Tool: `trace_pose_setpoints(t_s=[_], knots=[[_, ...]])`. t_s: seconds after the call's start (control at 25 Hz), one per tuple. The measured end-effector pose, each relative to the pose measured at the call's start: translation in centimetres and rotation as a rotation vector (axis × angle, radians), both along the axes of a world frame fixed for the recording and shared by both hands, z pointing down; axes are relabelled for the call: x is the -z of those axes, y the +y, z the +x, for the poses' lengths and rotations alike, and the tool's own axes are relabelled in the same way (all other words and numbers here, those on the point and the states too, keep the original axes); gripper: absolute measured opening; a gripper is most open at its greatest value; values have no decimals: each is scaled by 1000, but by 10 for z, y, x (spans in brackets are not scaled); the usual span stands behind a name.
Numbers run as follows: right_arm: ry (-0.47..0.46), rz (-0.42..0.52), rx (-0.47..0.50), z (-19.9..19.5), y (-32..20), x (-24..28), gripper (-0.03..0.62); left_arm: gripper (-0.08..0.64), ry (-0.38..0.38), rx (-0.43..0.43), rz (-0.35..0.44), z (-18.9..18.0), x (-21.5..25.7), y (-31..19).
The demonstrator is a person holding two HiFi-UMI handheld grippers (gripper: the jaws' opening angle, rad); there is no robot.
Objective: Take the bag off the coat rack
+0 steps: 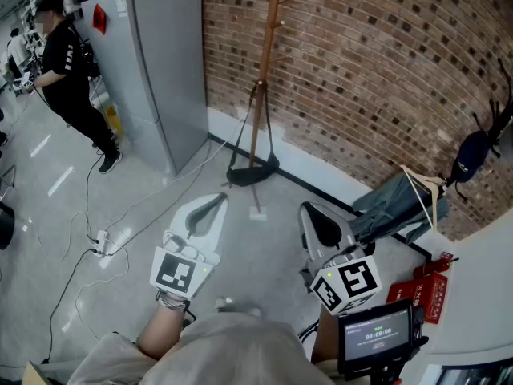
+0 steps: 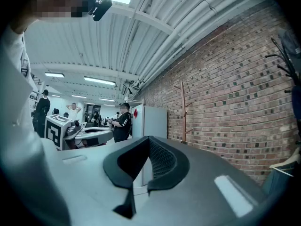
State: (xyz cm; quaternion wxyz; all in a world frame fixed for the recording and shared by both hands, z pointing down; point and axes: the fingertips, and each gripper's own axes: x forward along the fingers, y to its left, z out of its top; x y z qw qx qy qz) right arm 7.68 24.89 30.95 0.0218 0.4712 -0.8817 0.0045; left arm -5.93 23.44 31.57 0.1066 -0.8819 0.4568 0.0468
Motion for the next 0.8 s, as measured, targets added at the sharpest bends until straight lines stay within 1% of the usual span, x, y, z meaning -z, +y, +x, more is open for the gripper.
trace_pose_setpoints(t_s=[0.16,0.32,0.4,0.56,0.8], knots=[[-11,12,-12,4,-1,2,0,0,-11,-11,10,5,2,0],[-58,28,-8,11,-1,7,2,0,-2,-4,19,9,7,2],[-64,29,-4,16,-2,8,2,0,-7,5,18,13,7,1],[-40,11,22,23,-3,0,2,0,-12,34,-1,21,-1,1],[-42,-34,51,36,-10,-13,2,0,-9,56,-20,35,-5,3]])
